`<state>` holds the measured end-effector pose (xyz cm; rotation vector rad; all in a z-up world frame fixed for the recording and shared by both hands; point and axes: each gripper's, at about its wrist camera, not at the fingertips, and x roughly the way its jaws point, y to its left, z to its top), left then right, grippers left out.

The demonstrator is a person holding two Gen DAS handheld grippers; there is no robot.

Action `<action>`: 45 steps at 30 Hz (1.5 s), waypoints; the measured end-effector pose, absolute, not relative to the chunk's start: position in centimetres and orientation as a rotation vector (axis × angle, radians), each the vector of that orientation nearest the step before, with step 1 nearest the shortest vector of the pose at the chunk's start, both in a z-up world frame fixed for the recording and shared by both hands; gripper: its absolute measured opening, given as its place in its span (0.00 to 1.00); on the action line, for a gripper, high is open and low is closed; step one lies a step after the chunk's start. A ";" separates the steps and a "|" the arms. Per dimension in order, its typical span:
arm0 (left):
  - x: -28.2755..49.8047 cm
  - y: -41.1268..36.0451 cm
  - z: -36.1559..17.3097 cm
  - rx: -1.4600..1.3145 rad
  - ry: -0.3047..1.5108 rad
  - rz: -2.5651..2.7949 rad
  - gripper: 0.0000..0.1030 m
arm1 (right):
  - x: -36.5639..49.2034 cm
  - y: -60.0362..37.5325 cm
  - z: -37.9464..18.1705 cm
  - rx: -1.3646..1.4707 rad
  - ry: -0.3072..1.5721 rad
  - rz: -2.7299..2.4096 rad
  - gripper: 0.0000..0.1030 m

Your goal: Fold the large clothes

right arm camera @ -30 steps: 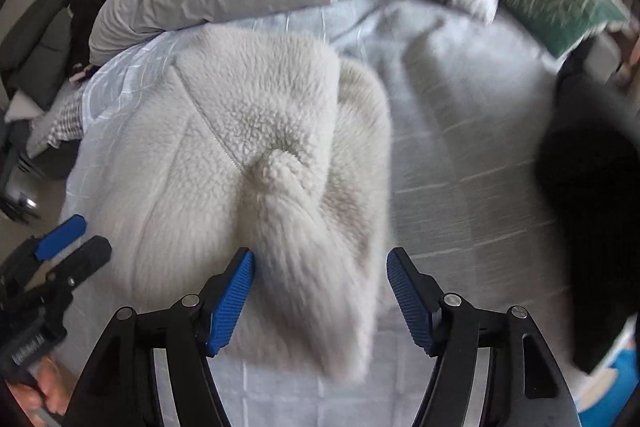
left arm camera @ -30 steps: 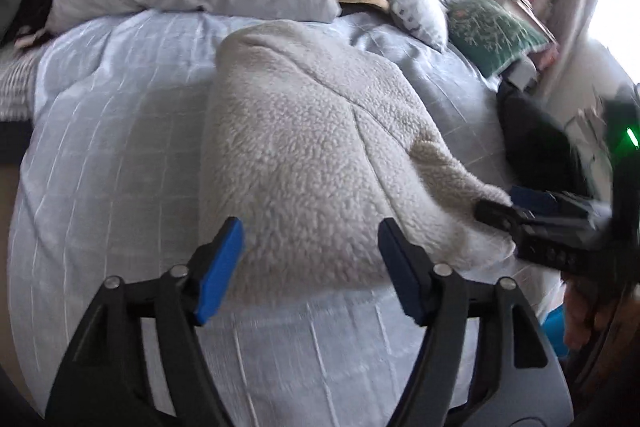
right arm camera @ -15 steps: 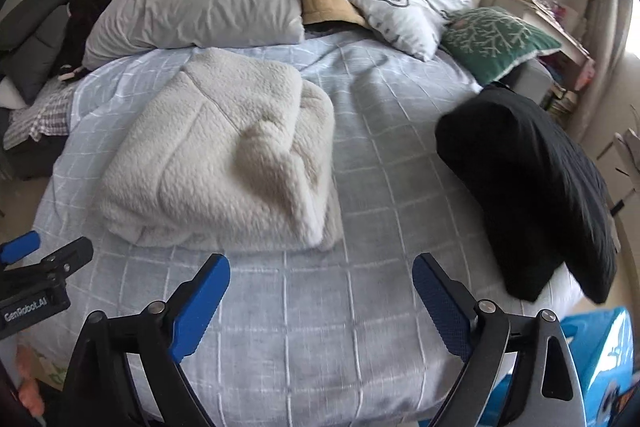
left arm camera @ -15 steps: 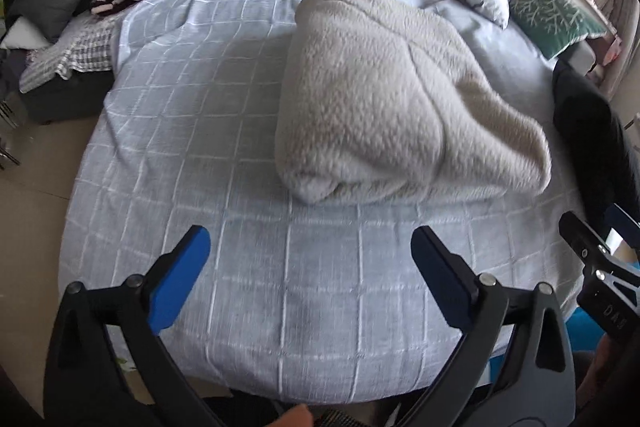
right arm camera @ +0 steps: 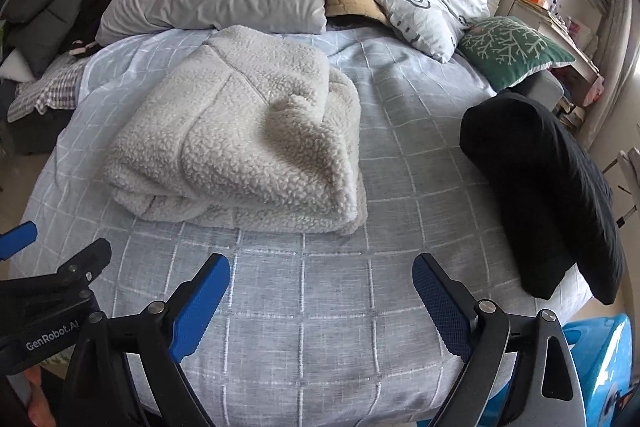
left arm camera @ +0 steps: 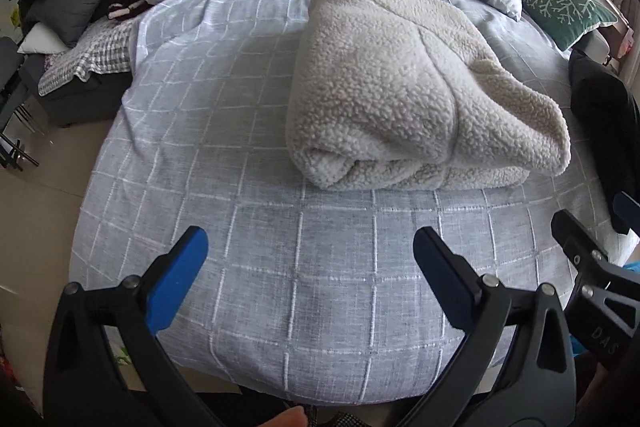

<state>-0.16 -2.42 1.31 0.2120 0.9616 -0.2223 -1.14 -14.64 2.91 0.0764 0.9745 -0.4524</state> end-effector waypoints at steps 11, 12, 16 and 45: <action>-0.3 -2.0 1.9 0.199 0.944 -0.223 0.99 | -1.4 -14.6 2.9 0.095 0.970 -0.430 0.92; -0.4 -1.9 1.9 0.199 0.945 -0.222 0.99 | -1.4 -14.6 2.9 0.096 0.971 -0.429 0.92; -0.5 -1.9 2.0 0.197 0.941 -0.222 0.99 | -1.4 -14.7 2.8 0.096 0.975 -0.433 0.92; -0.6 -2.1 1.8 0.203 0.953 -0.234 0.99 | -1.5 -14.5 2.6 0.091 0.987 -0.423 0.92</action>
